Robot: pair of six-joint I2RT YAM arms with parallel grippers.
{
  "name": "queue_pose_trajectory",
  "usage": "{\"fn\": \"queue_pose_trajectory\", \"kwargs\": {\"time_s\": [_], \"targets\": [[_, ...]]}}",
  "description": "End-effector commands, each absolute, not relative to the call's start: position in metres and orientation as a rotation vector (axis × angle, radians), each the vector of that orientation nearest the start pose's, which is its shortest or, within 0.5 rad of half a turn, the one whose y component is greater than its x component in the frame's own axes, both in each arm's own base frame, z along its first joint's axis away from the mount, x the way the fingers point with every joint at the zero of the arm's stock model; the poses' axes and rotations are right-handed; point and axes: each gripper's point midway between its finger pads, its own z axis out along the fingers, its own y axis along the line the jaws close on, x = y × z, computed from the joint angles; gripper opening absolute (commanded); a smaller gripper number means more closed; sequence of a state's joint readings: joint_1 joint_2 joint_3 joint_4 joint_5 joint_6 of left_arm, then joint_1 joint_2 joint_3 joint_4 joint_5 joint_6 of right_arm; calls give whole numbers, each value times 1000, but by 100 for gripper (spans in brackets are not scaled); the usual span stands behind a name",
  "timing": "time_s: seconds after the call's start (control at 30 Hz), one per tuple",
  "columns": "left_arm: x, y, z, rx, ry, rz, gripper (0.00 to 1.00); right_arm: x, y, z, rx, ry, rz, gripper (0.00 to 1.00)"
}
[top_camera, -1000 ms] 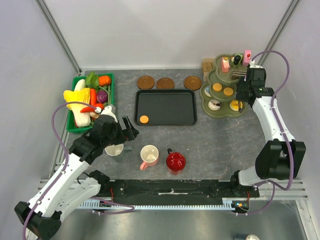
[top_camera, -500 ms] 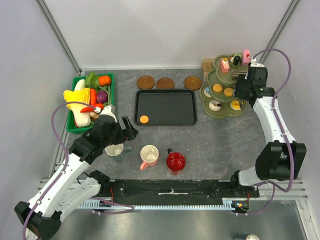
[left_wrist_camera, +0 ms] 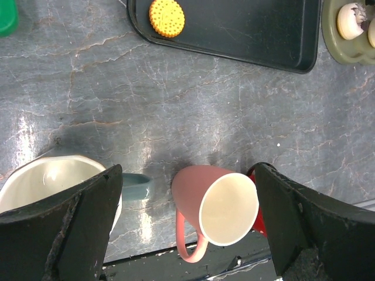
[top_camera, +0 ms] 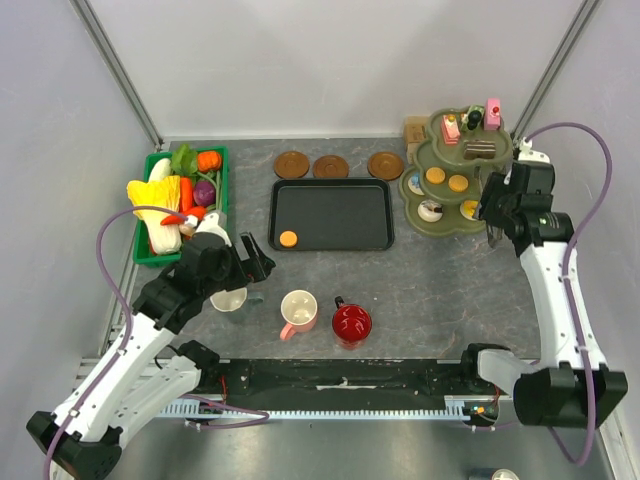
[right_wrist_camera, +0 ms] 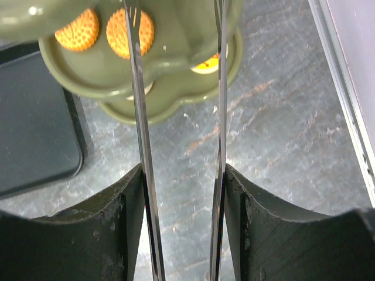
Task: Serve the afternoon tea
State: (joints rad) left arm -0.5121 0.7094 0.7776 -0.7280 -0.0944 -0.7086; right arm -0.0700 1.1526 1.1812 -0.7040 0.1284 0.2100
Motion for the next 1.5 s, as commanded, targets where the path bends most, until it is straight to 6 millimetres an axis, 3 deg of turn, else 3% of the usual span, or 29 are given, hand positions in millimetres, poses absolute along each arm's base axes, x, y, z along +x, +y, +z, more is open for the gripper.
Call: {"fn": "queue_pose_trajectory", "kwargs": {"time_s": [0.0,0.3,0.4,0.5,0.67,0.9,1.03,1.13,1.33,1.47], "targets": [[201,-129,178,-273,2286,-573,99,290,-24,250,373,2177,9,59],[197,-131,172,-277,2297,-595,99,250,29,264,153,2139,310,59],[196,-131,171,-277,2301,-597,99,241,38,268,113,2127,364,59],[196,-131,171,-283,2301,-598,99,233,49,267,60,2129,424,59],[197,-131,168,-305,2302,-594,99,228,89,256,-149,2115,686,59],[204,-135,168,-333,2282,-613,99,246,143,253,-343,2127,781,58],[211,-133,173,-356,2273,-592,99,262,191,232,-446,2217,743,57],[210,-131,187,-384,2254,-591,99,276,219,214,-490,2284,624,57],[207,-96,202,-498,2192,-437,99,287,291,187,-581,2326,597,57],[204,-90,201,-518,2178,-417,99,296,325,171,-592,2357,533,57]]}}
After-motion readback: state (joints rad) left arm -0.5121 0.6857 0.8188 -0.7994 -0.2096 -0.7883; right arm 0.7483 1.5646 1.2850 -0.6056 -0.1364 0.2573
